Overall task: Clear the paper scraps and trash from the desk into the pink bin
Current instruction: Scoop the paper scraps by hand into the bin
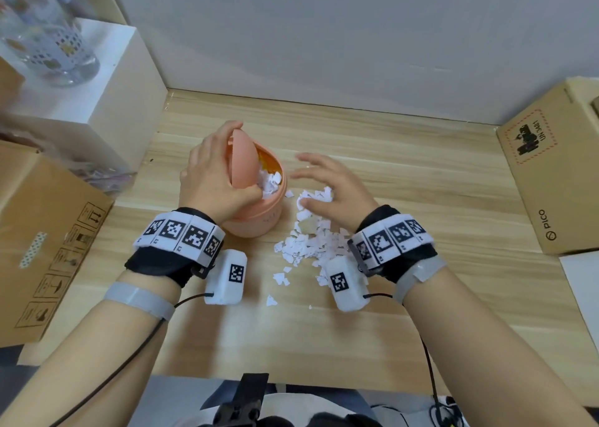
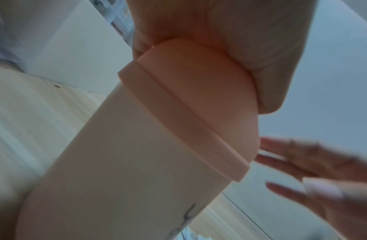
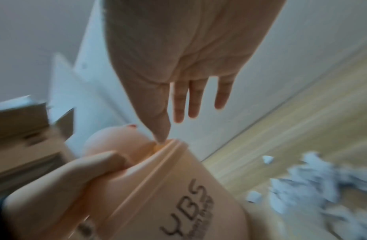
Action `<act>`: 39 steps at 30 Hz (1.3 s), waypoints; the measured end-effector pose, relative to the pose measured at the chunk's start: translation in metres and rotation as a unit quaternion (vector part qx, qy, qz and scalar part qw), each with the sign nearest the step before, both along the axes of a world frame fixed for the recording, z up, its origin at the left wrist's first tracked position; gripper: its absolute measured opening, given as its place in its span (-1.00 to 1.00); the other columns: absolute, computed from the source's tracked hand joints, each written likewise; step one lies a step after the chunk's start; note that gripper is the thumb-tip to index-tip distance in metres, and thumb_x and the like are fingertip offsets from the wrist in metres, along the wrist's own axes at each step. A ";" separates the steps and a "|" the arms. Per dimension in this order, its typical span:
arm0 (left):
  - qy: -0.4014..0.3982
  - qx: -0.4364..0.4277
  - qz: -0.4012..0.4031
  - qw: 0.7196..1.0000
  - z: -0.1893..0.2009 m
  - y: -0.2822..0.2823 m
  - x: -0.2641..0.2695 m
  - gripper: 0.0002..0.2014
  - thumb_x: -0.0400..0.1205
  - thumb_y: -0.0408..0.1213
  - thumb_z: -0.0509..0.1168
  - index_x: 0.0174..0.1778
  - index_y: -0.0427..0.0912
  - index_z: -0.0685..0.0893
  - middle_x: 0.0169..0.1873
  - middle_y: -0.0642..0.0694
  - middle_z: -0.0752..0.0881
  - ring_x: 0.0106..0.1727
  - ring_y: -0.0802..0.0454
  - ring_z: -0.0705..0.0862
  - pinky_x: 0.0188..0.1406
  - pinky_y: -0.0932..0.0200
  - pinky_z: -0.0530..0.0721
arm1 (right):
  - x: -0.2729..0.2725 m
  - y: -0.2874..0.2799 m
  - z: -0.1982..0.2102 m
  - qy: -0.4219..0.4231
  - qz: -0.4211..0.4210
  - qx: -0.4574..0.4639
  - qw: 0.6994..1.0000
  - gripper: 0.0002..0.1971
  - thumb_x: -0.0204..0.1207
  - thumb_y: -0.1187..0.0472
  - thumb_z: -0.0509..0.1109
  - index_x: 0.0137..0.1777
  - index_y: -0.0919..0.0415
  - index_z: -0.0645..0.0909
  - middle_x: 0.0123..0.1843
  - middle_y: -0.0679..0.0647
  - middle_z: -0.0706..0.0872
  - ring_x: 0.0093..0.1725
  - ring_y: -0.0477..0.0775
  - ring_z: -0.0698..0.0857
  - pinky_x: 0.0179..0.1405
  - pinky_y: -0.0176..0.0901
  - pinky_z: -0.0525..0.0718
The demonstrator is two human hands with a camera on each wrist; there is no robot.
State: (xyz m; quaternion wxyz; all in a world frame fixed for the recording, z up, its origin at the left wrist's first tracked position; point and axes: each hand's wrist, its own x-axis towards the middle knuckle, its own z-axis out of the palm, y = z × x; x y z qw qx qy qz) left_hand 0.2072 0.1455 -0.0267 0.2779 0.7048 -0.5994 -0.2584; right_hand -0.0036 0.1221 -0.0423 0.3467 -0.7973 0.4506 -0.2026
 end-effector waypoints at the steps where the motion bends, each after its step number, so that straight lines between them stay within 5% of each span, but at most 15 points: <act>1: 0.004 -0.003 0.012 1.000 0.000 -0.001 0.000 -0.09 0.12 -0.07 0.37 0.44 0.29 0.18 0.44 0.04 0.40 0.43 -0.13 0.35 0.29 -0.19 0.41 | -0.011 0.000 -0.012 -0.003 -0.075 0.008 0.997 -0.55 0.39 0.11 0.44 0.30 -0.10 0.51 0.54 -0.03 0.38 0.53 0.02 0.32 0.53 0.23 0.26; 4: 0.006 -0.012 0.025 1.000 -0.001 -0.001 -0.002 -0.11 0.12 -0.07 0.34 0.44 0.28 0.20 0.43 0.04 0.41 0.42 -0.13 0.35 0.30 -0.19 0.41 | -0.052 0.007 -0.051 0.041 -0.314 0.073 0.946 -0.42 0.45 0.03 0.39 0.47 -0.07 0.31 0.64 -0.01 0.17 0.62 0.03 0.12 0.61 0.15 0.08; 7: 0.005 -0.017 0.042 0.999 -0.001 -0.003 -0.007 -0.13 0.15 -0.04 0.34 0.44 0.27 0.21 0.44 0.06 0.41 0.43 -0.13 0.35 0.32 -0.17 0.38 | -0.085 0.015 -0.082 0.091 -0.407 0.169 0.893 -0.31 0.50 -0.02 0.29 0.57 0.03 0.09 0.68 0.03 -0.02 0.66 0.07 -0.09 0.64 0.13 -0.07; 12: 0.006 -0.021 0.068 0.997 -0.002 -0.010 -0.015 -0.15 0.17 -0.03 0.35 0.44 0.26 0.23 0.42 0.08 0.42 0.42 -0.13 0.35 0.33 -0.18 0.39 | -0.060 0.020 -0.101 0.104 -0.256 0.208 0.938 -0.19 0.47 -0.23 0.21 0.59 -0.05 -0.13 0.68 -0.02 -0.21 0.64 -0.02 -0.27 0.60 0.13 -0.35; 16: 0.024 -0.020 0.089 0.996 0.000 -0.011 -0.018 -0.15 0.15 -0.10 0.37 0.41 0.31 0.25 0.33 0.12 0.44 0.41 -0.10 0.37 0.35 -0.23 0.40 | -0.016 0.013 -0.095 0.142 -0.108 0.183 0.967 -0.07 0.21 -0.39 0.36 0.51 -0.38 -0.11 0.67 -0.11 -0.26 0.63 -0.05 -0.31 0.52 0.28 -0.36; 22: 0.017 -0.020 0.088 0.996 0.000 -0.013 -0.018 -0.13 0.15 -0.11 0.37 0.43 0.28 0.25 0.38 0.09 0.44 0.41 -0.10 0.37 0.33 -0.22 0.42 | 0.006 0.017 -0.097 0.329 0.083 0.123 0.933 -0.08 0.12 -0.46 0.35 0.47 -0.41 0.01 0.66 -0.08 -0.30 0.62 0.10 -0.37 0.44 0.57 -0.28; 26: 0.017 -0.023 0.089 0.996 -0.002 -0.012 -0.018 -0.13 0.14 -0.10 0.36 0.42 0.30 0.24 0.39 0.11 0.44 0.39 -0.10 0.37 0.32 -0.21 0.43 | 0.003 0.032 -0.099 0.314 0.103 0.042 0.943 -0.37 0.27 -0.24 0.42 0.35 -0.37 0.30 0.63 -0.06 0.04 0.61 0.16 -0.04 0.42 0.31 0.07; 29: 0.018 -0.020 0.083 0.996 -0.003 -0.013 -0.017 -0.13 0.14 -0.10 0.35 0.42 0.30 0.23 0.40 0.13 0.43 0.40 -0.10 0.36 0.30 -0.18 0.42 | 0.004 0.036 -0.095 0.230 0.072 0.032 0.970 -0.66 0.35 0.18 0.44 0.15 -0.03 0.61 0.38 0.05 0.44 0.33 0.23 0.38 0.09 -0.02 0.35; 31: 0.013 -0.015 0.075 0.997 -0.003 -0.013 -0.015 -0.13 0.15 -0.10 0.36 0.42 0.31 0.22 0.41 0.12 0.43 0.40 -0.11 0.35 0.29 -0.18 0.42 | 0.002 0.034 -0.097 0.184 0.041 0.052 0.981 -0.76 0.35 0.46 0.35 -0.03 0.21 0.67 0.13 0.19 0.56 0.10 0.30 0.53 -0.07 -0.02 0.54; 35: 0.013 -0.002 0.051 0.999 -0.001 -0.012 -0.010 -0.13 0.14 -0.08 0.37 0.41 0.33 0.21 0.39 0.09 0.44 0.41 -0.11 0.35 0.30 -0.17 0.42 | -0.002 0.023 -0.087 0.166 -0.058 0.122 0.977 -0.90 0.40 0.40 0.40 -0.12 0.31 0.71 -0.09 0.21 0.58 0.02 0.28 0.63 -0.04 -0.10 0.53; 39: 0.012 0.013 -0.001 1.000 0.002 -0.010 -0.001 -0.12 0.11 -0.07 0.33 0.41 0.33 0.21 0.39 0.10 0.44 0.40 -0.11 0.34 0.29 -0.24 0.44 | 0.003 0.006 -0.050 0.087 -0.171 0.117 0.975 -0.90 0.38 0.39 0.41 -0.15 0.28 0.73 -0.04 0.16 0.68 0.03 0.16 0.63 -0.10 -0.28 0.44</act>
